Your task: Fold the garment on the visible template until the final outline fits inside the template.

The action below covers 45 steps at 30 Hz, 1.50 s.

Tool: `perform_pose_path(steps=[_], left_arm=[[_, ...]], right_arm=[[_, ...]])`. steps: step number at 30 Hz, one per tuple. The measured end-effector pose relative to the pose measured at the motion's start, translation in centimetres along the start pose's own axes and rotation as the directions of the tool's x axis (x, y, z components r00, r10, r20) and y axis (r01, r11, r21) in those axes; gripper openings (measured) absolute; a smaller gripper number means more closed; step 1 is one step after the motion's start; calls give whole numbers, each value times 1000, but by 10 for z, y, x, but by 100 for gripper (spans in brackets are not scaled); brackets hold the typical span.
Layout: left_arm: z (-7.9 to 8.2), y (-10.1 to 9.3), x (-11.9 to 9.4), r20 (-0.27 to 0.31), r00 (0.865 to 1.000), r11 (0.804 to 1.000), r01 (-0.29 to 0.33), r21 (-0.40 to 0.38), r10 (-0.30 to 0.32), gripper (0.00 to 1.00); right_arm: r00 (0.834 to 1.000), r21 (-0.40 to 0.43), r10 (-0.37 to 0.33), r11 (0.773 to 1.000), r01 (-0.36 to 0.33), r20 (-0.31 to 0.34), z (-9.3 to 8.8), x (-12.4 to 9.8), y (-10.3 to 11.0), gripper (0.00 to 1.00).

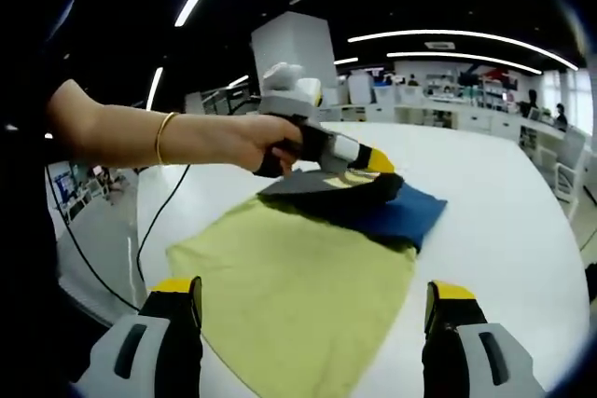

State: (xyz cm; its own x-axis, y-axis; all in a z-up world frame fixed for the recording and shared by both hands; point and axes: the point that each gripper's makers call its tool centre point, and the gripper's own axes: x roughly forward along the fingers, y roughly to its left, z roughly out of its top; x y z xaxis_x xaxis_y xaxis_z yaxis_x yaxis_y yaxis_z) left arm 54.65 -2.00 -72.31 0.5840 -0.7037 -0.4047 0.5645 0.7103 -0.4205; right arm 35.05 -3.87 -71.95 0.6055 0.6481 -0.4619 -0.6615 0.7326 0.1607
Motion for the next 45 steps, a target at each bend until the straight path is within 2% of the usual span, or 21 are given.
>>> perform_pose_path(steps=[4, 9, 11, 13, 15, 19, 24, 25, 29, 35, 41, 45], left_arm=[[-9, 1, 3, -21, 1000, 1000, -11, 14, 12, 0], [-18, 11, 4, -15, 1000, 999, -14, -41, 13, 0], [-21, 8, 5, -6, 1000, 999, 6, -54, -6, 0], [-28, 1, 7, -28, 998, 995, 47, -92, -49, 0], [-33, -1, 7, -33, 998, 996, 55, -63, -57, 2], [-39, -9, 6, -44, 996, 997, 80, -20, -80, 13], [-28, -16, -1, -19, 993, 992, 114, 46, -113, 35], [-25, -17, -3, -9, 993, 990, 118, 81, -117, 39], [-18, -16, -15, 5, 992, 984, 122, 131, -124, 61], [-14, -15, -37, 17, 991, 975, 131, 182, -136, 82], [-12, -18, -62, 29, 987, 966, 150, 208, -160, 99], [-16, -14, -78, 27, 987, 962, 151, 229, -161, 99]], right_arm=[[1000, 0, 1, 1000, -1, 2, 0, 0, 0, 99], [1000, 0, 1, 1000, -1, 5, 1, 2, 1, 99], [1000, 1, 8, 1000, -8, 5, -1, 5, 3, 99], [1000, 3, 16, 1000, -16, 2, -2, 8, 7, 99], [1000, 2, 24, 1000, -24, -2, -2, 10, 10, 99], [999, -1, 34, 999, -34, -1, -2, 11, 12, 99], [999, -7, 38, 999, -38, -3, 0, 10, 11, 99], [999, -10, 38, 999, -38, -3, 1, 9, 11, 99], [999, -21, 50, 998, -51, -18, 1, 7, 12, 99], [996, -45, 69, 996, -71, -54, 0, 6, 15, 99], [992, -47, 106, 993, -109, -76, 3, 4, 21, 99], [988, -46, 128, 990, -133, -92, 7, 3, 25, 99]])
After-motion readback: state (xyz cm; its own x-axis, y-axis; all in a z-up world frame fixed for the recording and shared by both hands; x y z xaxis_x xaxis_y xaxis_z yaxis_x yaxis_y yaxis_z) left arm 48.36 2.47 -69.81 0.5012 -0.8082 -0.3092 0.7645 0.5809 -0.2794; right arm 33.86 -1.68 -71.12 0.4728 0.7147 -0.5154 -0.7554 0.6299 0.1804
